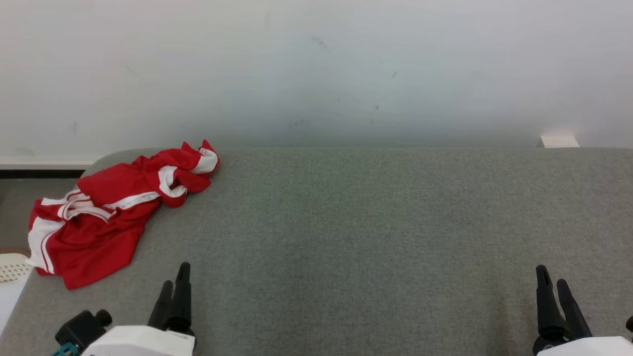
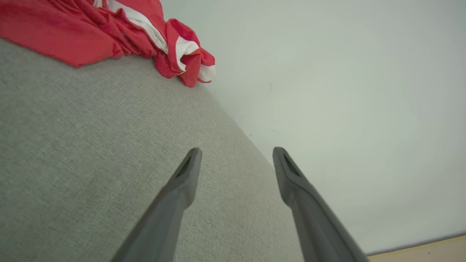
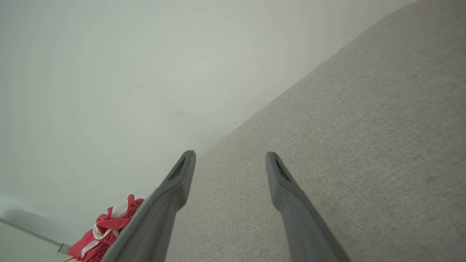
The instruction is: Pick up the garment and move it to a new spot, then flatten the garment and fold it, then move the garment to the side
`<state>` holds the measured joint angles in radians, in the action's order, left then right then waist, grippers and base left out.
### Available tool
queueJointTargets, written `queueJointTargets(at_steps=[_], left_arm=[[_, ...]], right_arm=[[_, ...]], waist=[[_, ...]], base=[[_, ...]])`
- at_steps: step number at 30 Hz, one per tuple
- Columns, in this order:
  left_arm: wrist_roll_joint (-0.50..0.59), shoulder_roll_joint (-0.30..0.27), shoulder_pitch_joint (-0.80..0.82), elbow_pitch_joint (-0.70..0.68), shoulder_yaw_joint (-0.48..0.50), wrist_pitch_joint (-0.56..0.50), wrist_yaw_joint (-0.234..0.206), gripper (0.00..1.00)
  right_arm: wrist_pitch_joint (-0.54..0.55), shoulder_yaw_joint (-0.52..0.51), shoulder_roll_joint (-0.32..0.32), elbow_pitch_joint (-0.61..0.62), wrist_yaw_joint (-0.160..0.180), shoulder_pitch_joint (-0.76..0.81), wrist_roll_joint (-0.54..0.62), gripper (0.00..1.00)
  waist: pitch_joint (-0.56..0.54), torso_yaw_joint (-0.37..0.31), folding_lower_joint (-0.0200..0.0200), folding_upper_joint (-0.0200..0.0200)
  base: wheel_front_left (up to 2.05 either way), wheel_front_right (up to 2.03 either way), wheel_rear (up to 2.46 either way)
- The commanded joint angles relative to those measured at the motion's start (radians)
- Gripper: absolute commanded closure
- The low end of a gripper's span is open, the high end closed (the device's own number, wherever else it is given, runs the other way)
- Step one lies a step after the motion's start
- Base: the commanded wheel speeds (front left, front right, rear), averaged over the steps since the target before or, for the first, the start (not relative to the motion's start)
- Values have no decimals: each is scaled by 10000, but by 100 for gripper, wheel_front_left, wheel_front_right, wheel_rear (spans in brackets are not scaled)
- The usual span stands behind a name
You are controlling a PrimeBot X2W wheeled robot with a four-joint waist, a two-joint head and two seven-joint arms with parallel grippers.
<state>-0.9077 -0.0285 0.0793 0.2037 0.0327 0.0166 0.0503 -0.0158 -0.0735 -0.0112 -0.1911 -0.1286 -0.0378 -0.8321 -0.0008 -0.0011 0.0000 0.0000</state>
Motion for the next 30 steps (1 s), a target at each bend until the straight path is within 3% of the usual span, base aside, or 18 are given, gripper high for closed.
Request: queueJointTargets(at_steps=[1, 9, 30], left_arm=[[564, -181, 96, -217, -106, 111, -79, 0], [1881, -438, 43, -353, -547, 430, -378, 0], [4126, -900, -82, -402, -1265, 1100, -848, 0]], right_arm=[[-123, 27, -123, 133, -21, -36, 461, 0], [-432, 39, -147, 99, -23, 57, 1642, 0], [-1074, 60, -229, 128, -26, 128, 3971, 0]], waist=[[-2, 2, 0, 0], [-17, 1, 0, 0], [-83, -34, 0, 0]], base=[[0, 0, 0], [0, 0, 0], [0, 0, 0]])
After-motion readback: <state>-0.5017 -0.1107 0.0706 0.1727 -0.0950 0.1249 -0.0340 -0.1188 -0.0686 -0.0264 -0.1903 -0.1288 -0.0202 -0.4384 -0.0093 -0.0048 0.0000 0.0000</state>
